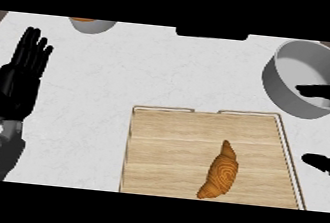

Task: Pick the croissant from the tray and place it in the pot

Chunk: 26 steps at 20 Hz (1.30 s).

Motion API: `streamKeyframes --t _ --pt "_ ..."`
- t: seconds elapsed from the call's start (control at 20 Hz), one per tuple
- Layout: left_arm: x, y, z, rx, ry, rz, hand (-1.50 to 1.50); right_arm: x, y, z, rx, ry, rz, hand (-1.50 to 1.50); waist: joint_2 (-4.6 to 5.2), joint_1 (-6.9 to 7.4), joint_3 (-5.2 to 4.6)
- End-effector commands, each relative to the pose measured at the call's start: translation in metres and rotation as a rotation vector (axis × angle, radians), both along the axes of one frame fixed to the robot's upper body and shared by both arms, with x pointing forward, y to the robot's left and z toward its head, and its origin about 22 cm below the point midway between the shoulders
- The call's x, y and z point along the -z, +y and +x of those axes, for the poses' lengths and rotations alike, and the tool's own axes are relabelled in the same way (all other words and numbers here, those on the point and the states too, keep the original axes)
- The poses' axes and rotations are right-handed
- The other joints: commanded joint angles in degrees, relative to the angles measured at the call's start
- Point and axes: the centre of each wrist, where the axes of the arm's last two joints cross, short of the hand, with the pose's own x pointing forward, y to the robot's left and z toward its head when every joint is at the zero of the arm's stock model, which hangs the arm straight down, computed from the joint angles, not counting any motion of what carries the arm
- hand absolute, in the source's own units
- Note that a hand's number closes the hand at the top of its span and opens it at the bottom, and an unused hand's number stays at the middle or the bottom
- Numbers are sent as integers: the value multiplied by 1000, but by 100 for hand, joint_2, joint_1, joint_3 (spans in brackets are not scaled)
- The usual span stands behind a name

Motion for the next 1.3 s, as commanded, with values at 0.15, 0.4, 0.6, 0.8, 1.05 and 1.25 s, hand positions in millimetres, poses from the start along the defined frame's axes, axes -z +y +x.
streamKeyframes --t 0.15,0.4,0.6,0.8,1.05,1.25 --pt "-7 3 9 25 17 -8 0 -15 25 -41 -86 20 -279 -150 -9 14 0" --pt "11 -19 4 45 12 -15 0 -45 45 -45 -71 138 -539 -150 17 184 -14" --pt "-14 -23 20 55 3 6 0 -25 74 -38 -87 195 -584 -150 40 251 -2" --pt "7 -11 19 40 -5 -4 0 -20 115 -54 -68 234 -640 -150 36 220 -9" --pt "7 -15 1 36 7 3 0 -6 131 -26 -8 318 -689 -150 20 225 1" --pt "-6 -30 23 42 10 -7 0 14 135 -37 -26 398 -685 -150 19 128 5"
